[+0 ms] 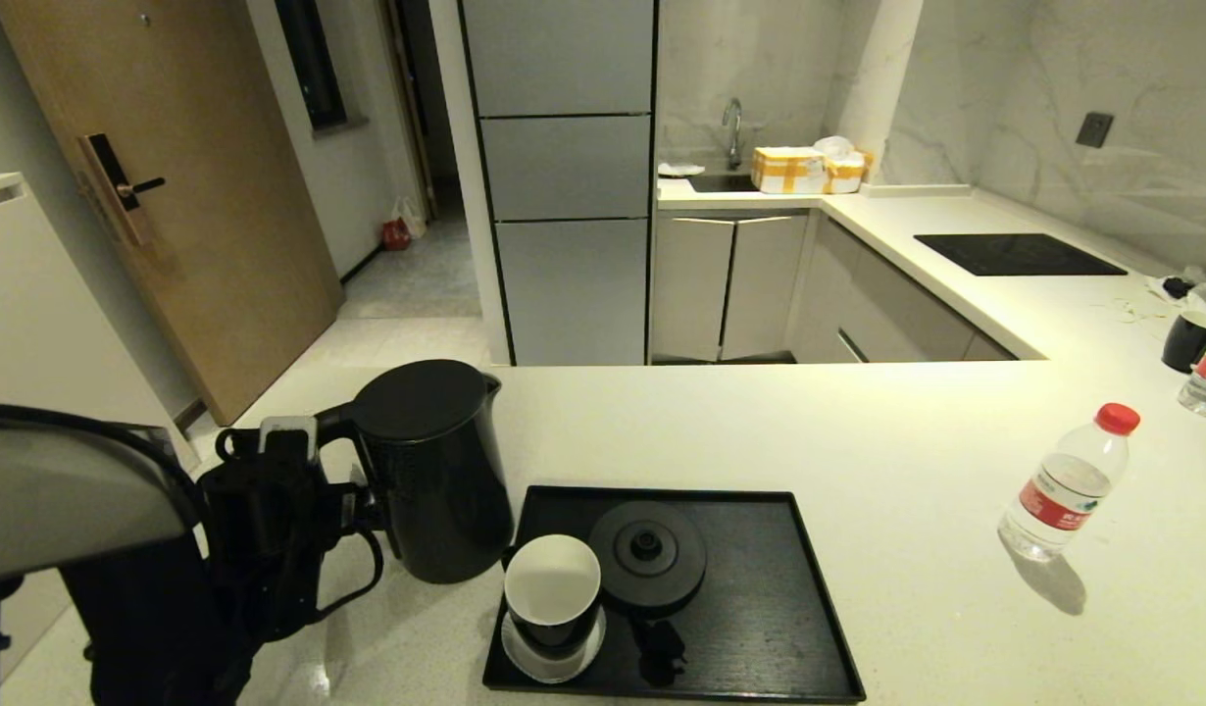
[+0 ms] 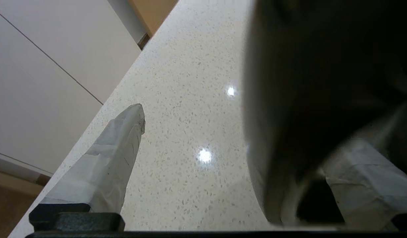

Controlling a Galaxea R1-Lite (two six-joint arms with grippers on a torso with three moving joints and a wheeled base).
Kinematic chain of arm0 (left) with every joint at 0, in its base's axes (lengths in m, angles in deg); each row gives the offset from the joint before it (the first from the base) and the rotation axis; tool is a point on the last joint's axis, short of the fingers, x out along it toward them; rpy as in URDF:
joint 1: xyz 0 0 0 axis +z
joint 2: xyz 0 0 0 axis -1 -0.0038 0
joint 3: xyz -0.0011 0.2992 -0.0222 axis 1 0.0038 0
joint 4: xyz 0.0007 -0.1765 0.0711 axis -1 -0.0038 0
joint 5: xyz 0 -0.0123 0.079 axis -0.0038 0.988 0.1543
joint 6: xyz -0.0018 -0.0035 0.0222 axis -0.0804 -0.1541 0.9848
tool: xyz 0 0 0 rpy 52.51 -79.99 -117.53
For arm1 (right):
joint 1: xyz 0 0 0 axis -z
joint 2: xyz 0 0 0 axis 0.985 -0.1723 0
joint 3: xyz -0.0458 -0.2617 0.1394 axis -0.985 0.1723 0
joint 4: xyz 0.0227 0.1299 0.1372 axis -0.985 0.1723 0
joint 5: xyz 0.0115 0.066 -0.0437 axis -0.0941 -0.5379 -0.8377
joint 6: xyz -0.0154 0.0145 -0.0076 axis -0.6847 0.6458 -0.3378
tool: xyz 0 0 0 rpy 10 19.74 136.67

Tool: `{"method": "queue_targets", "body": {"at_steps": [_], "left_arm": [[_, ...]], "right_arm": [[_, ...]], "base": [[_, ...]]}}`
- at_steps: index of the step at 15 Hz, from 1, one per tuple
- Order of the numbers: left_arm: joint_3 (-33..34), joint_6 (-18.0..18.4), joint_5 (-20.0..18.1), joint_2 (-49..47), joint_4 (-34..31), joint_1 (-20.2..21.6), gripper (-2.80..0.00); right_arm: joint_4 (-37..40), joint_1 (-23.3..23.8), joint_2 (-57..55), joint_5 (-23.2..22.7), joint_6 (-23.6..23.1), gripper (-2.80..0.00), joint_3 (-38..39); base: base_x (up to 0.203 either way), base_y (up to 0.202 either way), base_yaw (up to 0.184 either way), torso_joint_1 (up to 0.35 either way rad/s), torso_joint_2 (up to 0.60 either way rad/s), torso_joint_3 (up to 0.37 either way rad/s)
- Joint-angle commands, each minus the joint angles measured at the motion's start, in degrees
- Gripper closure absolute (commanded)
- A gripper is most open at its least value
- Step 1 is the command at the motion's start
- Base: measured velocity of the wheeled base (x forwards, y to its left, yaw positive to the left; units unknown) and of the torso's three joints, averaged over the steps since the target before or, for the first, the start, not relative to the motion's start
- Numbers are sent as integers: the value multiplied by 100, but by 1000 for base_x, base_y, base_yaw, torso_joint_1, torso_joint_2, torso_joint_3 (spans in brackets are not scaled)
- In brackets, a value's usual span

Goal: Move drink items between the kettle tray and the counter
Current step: Return the kettle to its original position

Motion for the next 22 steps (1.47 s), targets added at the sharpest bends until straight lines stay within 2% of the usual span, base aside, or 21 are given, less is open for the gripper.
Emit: {"method": "queue_targets", "body": {"at_steps": [1, 5, 13, 14, 15, 22], "left_arm": [[-71, 24, 21, -7, 49, 28, -280], [-389, 348, -13, 11, 49, 77, -280], [-569, 513, -23, 19, -8, 111, -280], [-569, 515, -23, 20, -8, 112, -30], [-587, 523, -23, 20, -8, 112, 0], [-604, 523, -23, -7, -8, 103, 0]], "right_arm": [[-1, -4, 0, -1, 0, 0, 18], [-1, -4, 0, -1, 0, 0, 18], [-1, -4, 0, -1, 0, 0, 18], [-1, -4, 0, -1, 0, 0, 18], [-1, -13, 0, -1, 0, 0, 18], [-1, -13, 0, -1, 0, 0, 18]], "base": [[0, 0, 0, 0, 0, 0], [0, 0, 0, 0, 0, 0], [0, 0, 0, 0, 0, 0], [0, 0, 0, 0, 0, 0], [0, 0, 0, 0, 0, 0], [0, 0, 0, 0, 0, 0]]}}
